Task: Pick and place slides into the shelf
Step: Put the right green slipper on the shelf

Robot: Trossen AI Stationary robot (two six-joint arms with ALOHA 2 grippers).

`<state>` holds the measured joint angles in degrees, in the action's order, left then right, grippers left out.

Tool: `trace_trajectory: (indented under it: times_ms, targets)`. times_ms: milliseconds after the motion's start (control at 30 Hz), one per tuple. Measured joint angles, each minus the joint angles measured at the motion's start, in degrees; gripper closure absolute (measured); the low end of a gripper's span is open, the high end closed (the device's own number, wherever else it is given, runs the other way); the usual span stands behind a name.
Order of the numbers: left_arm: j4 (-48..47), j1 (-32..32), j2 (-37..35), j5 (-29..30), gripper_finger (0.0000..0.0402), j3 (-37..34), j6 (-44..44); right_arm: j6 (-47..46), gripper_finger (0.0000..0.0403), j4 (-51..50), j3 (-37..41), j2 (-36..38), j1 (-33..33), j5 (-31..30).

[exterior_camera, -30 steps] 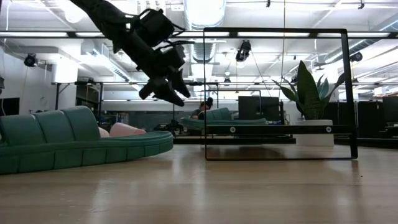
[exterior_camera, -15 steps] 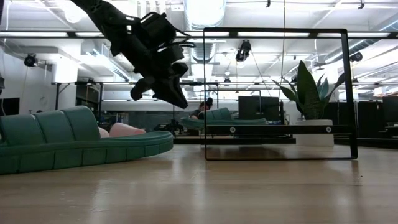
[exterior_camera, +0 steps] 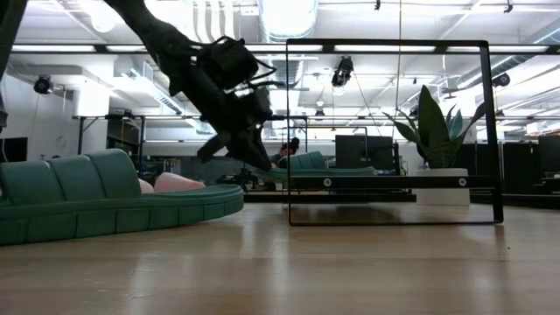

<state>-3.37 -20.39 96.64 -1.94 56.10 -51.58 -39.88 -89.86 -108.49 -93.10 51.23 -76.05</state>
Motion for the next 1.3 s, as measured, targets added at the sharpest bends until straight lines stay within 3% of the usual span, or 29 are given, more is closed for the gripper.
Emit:
trace_trajectory:
  times_ms: [400, 1300]
  targets:
    - [2.3, -2.76, 5.16, 2.32, 0.0402, 1.28, -0.21, -0.07, 0.0184, -0.01, 0.07, 0.0, 0.01, 0.17]
    - [2.43, -7.02, 5.35, 2.08, 0.0401, 3.56, -3.21, -0.2, 0.0184, 0.01, 0.09, 0.0, -0.01, 1.22]
